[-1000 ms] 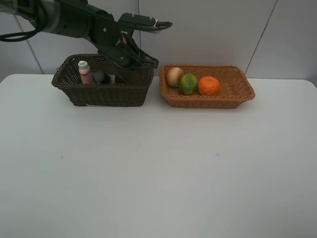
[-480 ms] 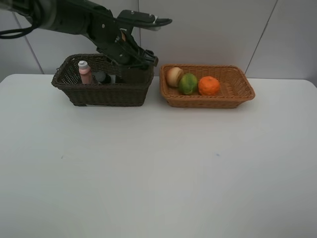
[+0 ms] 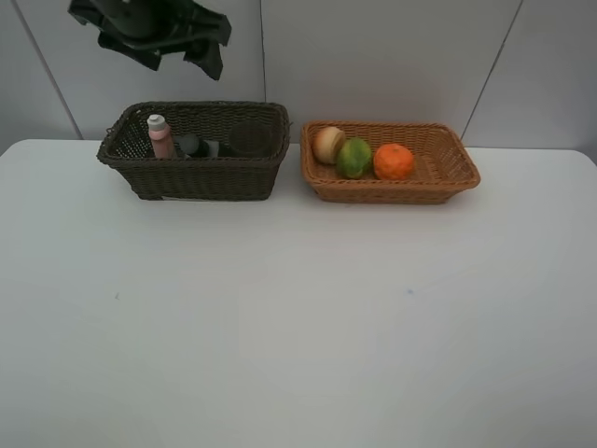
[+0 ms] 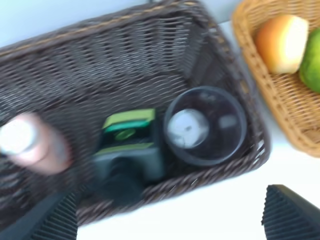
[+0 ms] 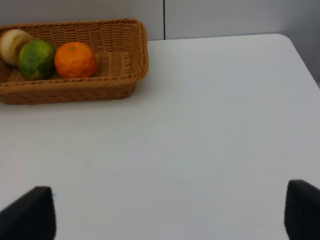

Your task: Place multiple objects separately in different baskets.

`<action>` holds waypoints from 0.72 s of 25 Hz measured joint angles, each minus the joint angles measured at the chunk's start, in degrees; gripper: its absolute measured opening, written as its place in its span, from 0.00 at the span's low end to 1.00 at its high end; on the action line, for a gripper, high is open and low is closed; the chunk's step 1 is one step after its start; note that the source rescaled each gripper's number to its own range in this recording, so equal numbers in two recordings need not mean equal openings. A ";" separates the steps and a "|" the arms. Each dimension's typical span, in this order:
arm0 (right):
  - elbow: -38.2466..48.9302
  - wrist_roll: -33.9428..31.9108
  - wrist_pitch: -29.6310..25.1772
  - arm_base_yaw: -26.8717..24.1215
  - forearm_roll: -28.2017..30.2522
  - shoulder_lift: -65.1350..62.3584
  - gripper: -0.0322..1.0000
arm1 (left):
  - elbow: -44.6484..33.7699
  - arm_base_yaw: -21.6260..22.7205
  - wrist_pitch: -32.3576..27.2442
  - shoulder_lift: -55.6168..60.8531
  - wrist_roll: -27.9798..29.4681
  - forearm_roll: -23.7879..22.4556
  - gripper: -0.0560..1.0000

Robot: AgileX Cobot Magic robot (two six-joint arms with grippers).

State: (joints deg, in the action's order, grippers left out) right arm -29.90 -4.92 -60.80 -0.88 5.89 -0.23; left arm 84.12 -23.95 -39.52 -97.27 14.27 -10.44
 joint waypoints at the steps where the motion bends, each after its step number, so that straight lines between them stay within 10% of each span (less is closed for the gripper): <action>1: 0.00 0.00 0.00 0.00 0.00 0.00 0.98 | -1.76 1.10 -0.77 2.89 0.00 0.04 0.96; 9: 0.00 0.00 0.00 0.00 0.00 0.00 0.98 | -21.52 10.87 -4.01 31.45 0.07 -0.32 0.96; 18: 0.00 0.00 0.00 0.00 0.00 0.00 0.98 | -35.04 11.80 -18.13 64.96 -0.27 5.10 0.96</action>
State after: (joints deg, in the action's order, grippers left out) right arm -29.90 -4.92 -60.80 -0.88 5.89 -0.23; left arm 49.08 -12.15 -57.65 -32.32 13.99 -5.34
